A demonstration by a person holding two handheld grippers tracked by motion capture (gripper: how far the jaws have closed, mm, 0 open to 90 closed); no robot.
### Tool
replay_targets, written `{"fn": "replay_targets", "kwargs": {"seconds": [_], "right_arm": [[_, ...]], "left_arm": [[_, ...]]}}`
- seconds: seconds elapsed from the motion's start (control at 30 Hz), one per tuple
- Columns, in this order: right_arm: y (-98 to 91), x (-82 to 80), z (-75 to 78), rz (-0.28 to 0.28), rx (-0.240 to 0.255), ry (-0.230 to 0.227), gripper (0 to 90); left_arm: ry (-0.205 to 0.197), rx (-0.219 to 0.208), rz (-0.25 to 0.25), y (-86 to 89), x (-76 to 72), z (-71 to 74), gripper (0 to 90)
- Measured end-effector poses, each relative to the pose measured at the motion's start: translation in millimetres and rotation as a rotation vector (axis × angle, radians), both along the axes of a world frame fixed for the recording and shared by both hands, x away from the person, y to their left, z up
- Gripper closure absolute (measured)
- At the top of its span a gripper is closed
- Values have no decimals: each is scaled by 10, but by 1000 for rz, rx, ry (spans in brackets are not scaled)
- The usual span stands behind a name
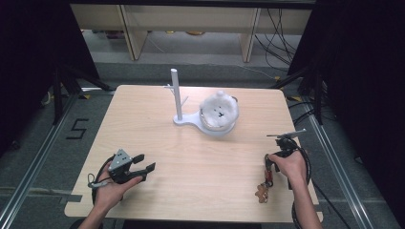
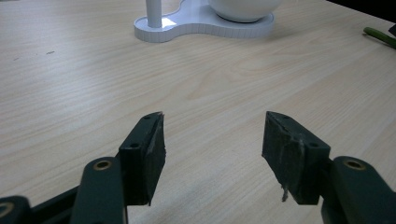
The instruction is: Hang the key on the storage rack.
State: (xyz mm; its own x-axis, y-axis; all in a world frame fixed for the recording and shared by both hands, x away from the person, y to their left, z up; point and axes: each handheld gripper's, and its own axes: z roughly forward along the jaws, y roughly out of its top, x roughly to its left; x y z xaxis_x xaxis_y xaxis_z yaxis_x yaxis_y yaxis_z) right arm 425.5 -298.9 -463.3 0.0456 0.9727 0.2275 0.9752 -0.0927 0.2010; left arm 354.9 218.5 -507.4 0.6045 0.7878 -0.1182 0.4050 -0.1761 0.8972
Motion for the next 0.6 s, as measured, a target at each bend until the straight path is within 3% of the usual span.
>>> {"fn": "replay_targets", "kwargs": {"seconds": [0.1, 0.13, 0.17, 0.27, 0.3, 0.37, 0.6], "right_arm": [[-28, 3, -62, 61, -26, -48, 624], [-26, 5, -77, 61, -25, -39, 632], [29, -7, -63, 10, -6, -7, 643], [-7, -11, -82, 86, -7, -4, 676], [-25, 1, -105, 109, -19, -22, 685], [3, 14, -124, 64, -17, -25, 696], [38, 28, -113, 60, -34, -2, 741]], "left_arm": [[0, 4, 3, 0, -12, 2, 387], [2, 8, 6, 1, -17, 7, 387], [1, 6, 6, 3, -20, 8, 387], [1, 9, 7, 7, -26, 7, 387], [2, 10, 7, 8, -28, 7, 387], [2, 11, 6, 10, -30, 6, 387], [3, 7, 3, -1, -27, -1, 387]]}}
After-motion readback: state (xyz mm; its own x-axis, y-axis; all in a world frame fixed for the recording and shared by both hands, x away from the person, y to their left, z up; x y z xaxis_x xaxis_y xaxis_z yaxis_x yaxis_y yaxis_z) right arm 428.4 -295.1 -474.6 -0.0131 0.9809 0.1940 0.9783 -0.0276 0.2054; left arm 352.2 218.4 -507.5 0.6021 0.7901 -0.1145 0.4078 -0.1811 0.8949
